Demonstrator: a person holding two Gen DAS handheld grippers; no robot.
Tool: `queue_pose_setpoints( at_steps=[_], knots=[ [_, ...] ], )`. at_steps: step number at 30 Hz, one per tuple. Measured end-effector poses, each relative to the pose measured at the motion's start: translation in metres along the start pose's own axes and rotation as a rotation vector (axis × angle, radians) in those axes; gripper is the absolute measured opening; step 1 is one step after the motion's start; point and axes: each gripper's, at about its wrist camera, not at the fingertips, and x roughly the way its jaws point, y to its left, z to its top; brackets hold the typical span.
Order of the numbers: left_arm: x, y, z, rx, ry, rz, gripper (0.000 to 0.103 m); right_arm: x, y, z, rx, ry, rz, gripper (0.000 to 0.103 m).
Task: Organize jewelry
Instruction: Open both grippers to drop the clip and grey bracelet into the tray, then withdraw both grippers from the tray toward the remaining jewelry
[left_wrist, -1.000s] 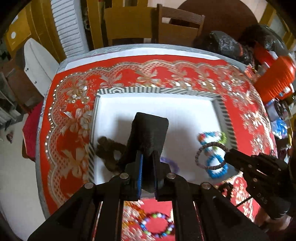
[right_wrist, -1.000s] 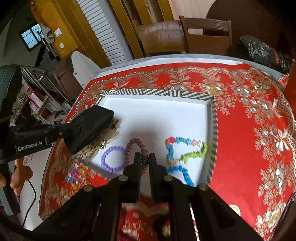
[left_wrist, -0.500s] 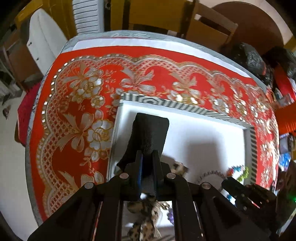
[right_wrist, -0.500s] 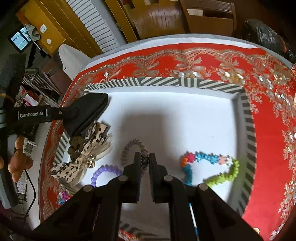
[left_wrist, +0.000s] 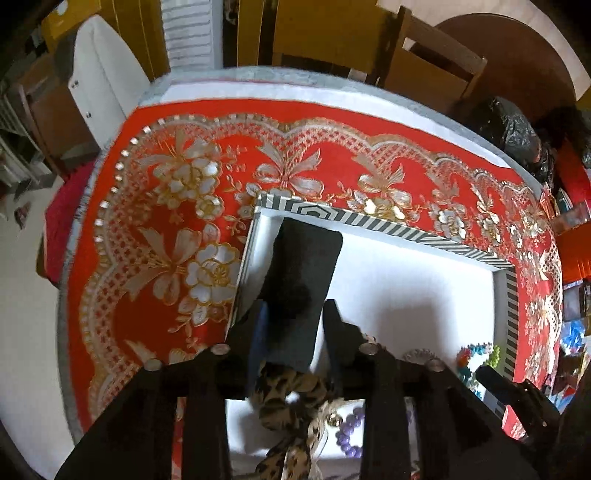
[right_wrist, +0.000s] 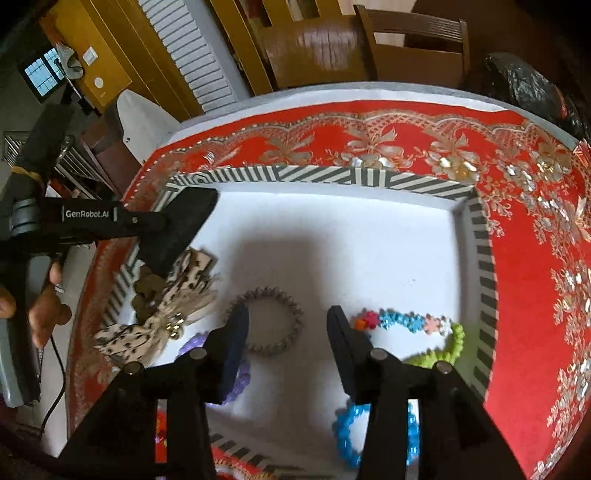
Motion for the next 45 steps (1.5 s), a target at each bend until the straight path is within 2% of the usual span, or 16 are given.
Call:
queue_pose_setpoints(
  at_steps=[8, 11, 18, 24, 34, 45],
  knots=[
    [-0.05, -0.009, -0.035, 0.025, -0.079, 0.083, 0.013, -0.059, 0.017, -0.016, -0.035, -0.059, 0.047, 0.048],
    [-0.066, -0.012, -0.051, 0.032, -0.097, 0.084, 0.013, -0.085, 0.02, -0.029, -0.052, -0.089, 0.062, 0.054],
    [-0.1, -0.025, -0.099, 0.038, -0.13, 0.082, 0.013, -0.133, 0.025, -0.056, -0.111, -0.124, 0.069, 0.057],
    [-0.115, -0.037, -0.134, 0.021, -0.128, 0.066, 0.013, -0.164, 0.011, -0.089, -0.118, -0.119, 0.061, 0.059],
    [-0.12, -0.052, -0.184, -0.006, -0.083, 0.048, 0.013, -0.181, -0.036, -0.142, -0.078, -0.073, 0.012, 0.059],
    [-0.112, -0.049, -0.215, -0.03, -0.04, 0.066, 0.013, -0.179, -0.063, -0.166, -0.046, -0.05, -0.018, 0.059]
  ],
)
